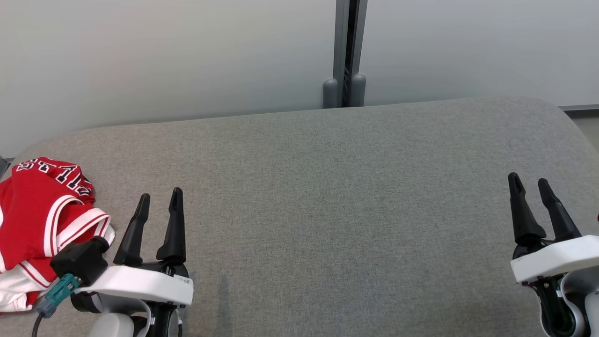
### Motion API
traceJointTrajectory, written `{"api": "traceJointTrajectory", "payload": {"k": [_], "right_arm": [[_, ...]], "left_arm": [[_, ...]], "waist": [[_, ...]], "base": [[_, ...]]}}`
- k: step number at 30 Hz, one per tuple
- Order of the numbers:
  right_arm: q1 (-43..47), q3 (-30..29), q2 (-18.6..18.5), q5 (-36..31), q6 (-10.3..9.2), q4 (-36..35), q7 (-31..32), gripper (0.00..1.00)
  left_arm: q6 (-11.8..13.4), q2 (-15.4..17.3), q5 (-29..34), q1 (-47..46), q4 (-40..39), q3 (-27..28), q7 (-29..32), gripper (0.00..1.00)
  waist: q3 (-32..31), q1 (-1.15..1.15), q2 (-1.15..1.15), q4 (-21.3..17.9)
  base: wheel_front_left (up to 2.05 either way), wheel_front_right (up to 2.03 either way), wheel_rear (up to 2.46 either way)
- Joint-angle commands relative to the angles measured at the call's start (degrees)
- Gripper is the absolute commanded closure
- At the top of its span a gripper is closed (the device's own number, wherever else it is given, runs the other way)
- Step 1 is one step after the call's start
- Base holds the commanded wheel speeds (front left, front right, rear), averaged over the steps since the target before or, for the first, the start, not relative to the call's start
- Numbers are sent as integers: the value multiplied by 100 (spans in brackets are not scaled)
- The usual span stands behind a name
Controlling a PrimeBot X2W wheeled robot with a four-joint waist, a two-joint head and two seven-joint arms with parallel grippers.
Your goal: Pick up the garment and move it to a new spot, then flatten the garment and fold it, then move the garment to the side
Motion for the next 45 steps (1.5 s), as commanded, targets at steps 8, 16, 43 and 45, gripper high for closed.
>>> {"api": "traceJointTrajectory", "payload": {"k": [8,16,43,45], "right_arm": [[38,114,-74,-625,2,-107,-273,0],[86,196,-71,-1110,2,-106,-436,0],[381,248,104,-2301,1,-267,-608,0],[407,244,116,-2350,1,-287,-614,0]], "left_arm": [[131,120,596,-69,-30,-13,82,0],[261,173,1016,-58,-13,-9,181,0],[511,322,2019,51,39,-7,339,0],[501,330,2069,61,50,-17,356,0]], "waist": [[3,0,0,12],[16,0,0,16],[17,0,0,16],[19,0,0,16]], "base": [[0,0,0],[0,0,0],[0,0,0],[0,0,0]]}}
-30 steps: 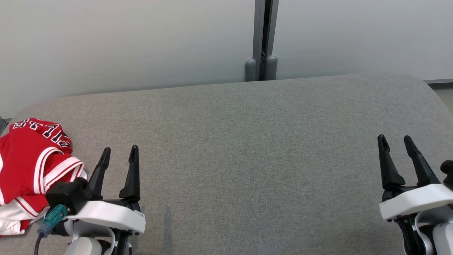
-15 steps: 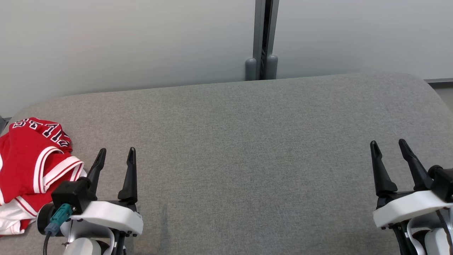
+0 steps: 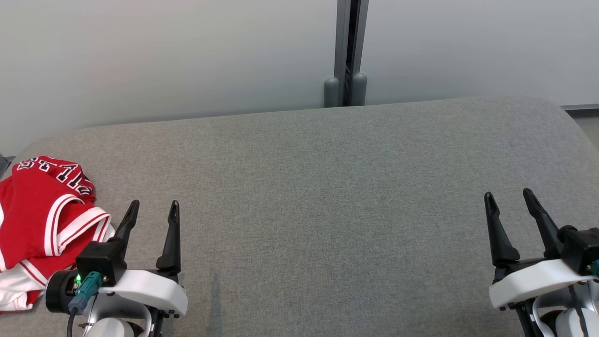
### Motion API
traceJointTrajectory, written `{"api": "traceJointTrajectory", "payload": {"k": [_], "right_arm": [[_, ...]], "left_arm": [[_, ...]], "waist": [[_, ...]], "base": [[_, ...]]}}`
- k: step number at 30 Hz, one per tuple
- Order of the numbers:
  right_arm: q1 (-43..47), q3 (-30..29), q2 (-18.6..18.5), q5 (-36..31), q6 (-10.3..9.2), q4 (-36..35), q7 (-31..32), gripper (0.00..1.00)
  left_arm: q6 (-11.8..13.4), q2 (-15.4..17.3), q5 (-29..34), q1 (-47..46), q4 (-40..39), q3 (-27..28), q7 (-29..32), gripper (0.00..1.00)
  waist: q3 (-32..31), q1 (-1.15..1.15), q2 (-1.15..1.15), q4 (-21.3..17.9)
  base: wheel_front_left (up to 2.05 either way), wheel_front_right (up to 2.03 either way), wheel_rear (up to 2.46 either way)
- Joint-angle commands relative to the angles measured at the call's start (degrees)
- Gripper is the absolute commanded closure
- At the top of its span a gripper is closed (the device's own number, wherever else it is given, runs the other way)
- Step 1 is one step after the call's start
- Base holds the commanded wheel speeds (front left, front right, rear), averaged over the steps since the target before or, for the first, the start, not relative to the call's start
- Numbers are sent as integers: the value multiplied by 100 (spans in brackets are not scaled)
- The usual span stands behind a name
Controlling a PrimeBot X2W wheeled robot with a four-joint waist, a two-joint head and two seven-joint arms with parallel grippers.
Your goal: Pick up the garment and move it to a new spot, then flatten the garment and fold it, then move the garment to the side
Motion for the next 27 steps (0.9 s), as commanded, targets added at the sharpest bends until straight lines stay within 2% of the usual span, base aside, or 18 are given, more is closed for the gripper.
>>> {"api": "traceJointTrajectory", "payload": {"k": [1,13,21,27], "right_arm": [[32,-11,-14,-96,0,-65,-54,0],[140,-49,43,-308,0,-156,-63,0],[217,-44,72,-475,0,-230,-137,0],[219,-129,124,-214,0,-202,-87,0]], "left_arm": [[-9,45,111,-7,-9,3,23,0],[-73,59,337,20,-33,-75,177,0],[-14,68,474,47,-18,-79,284,0],[-13,27,305,83,8,-34,314,0]], "waist": [[-1,0,0,-1],[8,0,0,-10],[23,0,0,-10],[27,0,0,-11]], "base": [[0,0,0],[0,0,0],[0,0,0],[0,0,0]]}}
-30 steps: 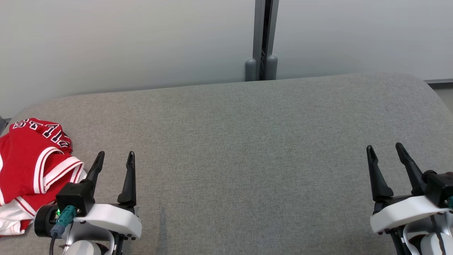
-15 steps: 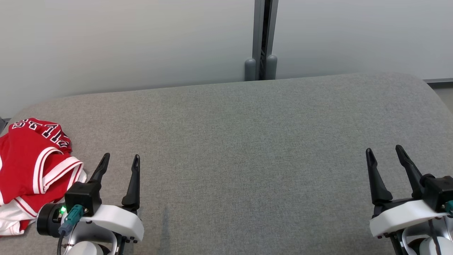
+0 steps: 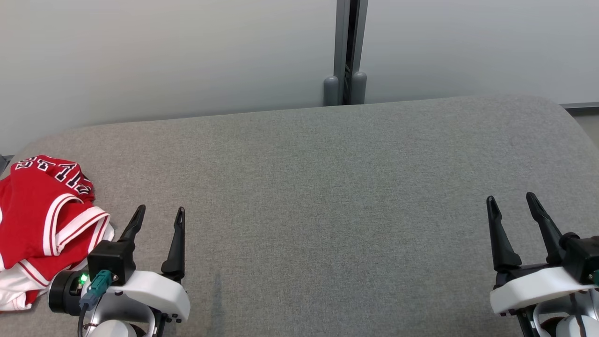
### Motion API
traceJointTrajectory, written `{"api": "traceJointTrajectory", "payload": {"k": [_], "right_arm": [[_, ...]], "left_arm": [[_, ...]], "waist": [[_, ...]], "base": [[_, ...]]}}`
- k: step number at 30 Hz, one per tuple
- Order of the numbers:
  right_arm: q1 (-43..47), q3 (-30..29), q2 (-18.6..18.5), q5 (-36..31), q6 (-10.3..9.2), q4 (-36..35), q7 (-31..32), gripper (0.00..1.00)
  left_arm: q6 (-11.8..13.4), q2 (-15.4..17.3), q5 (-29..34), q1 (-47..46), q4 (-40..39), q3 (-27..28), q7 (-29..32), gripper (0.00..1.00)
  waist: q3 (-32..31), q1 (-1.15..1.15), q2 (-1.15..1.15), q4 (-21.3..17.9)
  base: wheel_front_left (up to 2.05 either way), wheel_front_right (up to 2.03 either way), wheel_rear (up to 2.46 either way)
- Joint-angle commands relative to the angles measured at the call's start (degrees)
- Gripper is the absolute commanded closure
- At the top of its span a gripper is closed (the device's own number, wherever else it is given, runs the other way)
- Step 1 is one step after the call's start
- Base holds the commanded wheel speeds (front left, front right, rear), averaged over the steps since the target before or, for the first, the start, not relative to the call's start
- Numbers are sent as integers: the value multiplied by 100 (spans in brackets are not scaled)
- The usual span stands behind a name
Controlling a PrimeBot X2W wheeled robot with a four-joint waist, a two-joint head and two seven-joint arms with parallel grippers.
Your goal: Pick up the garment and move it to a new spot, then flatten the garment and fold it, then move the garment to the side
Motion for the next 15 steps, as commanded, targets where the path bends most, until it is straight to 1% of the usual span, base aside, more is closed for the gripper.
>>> {"api": "traceJointTrajectory", "payload": {"k": [1,15], "right_arm": [[41,-26,0,73,0,2,12,0],[52,-80,10,85,0,-10,50,0]], "left_arm": [[27,7,-52,61,1,30,15,0],[49,62,-123,40,16,-2,30,0]], "waist": [[-1,0,0,-5],[-3,0,0,20]], "base": [[0,0,0],[0,0,0]]}}
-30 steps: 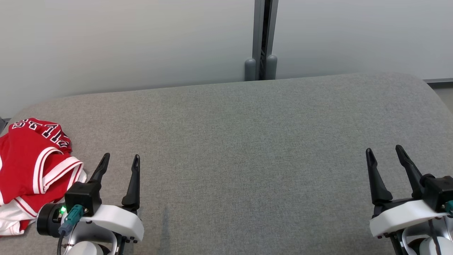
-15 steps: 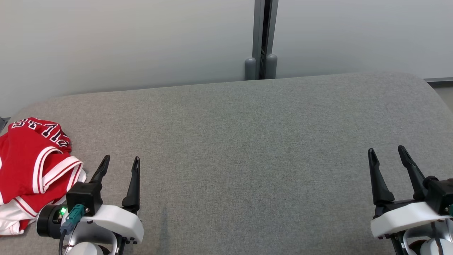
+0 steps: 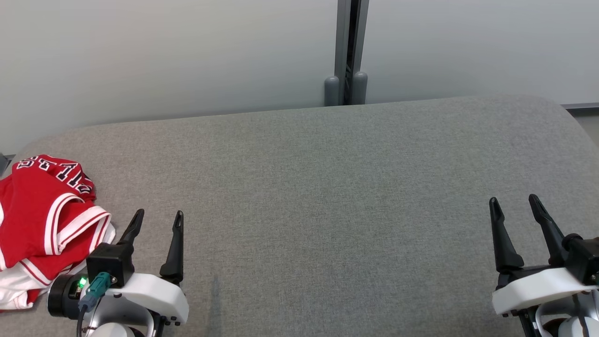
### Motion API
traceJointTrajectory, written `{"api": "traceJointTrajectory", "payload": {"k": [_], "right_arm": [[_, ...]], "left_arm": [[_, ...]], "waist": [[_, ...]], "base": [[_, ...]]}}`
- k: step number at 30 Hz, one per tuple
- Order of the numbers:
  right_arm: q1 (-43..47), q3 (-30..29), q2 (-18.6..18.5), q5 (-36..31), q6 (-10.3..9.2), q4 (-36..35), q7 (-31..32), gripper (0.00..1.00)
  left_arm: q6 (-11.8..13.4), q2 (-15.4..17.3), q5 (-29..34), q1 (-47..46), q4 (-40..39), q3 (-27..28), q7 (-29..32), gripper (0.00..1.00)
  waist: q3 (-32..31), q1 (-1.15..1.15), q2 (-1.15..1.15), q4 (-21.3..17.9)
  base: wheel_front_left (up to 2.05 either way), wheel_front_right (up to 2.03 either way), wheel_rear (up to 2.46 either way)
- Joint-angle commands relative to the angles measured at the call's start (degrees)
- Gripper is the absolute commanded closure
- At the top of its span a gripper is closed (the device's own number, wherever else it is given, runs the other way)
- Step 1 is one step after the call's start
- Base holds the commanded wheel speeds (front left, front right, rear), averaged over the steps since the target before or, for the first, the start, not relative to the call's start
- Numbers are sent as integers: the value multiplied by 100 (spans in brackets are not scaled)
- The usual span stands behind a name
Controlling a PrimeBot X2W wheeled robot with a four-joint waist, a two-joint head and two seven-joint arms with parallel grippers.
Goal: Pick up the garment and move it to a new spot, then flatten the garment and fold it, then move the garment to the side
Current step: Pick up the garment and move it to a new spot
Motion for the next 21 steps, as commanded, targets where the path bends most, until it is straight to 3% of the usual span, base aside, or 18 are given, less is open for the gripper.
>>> {"api": "traceJointTrajectory", "payload": {"k": [1,9,21], "right_arm": [[31,-33,-10,5,0,-19,14,0],[42,-22,-6,12,0,-146,82,0],[19,210,10,33,0,-210,138,0]], "left_arm": [[15,28,-28,-27,9,-1,7,0],[80,-18,-81,-123,27,15,-47,0],[222,45,-203,-151,-12,201,-168,0]], "waist": [[-4,0,0,27],[-23,0,0,485],[22,0,0,1668]], "base": [[0,0,0],[0,0,0],[0,0,0]]}}
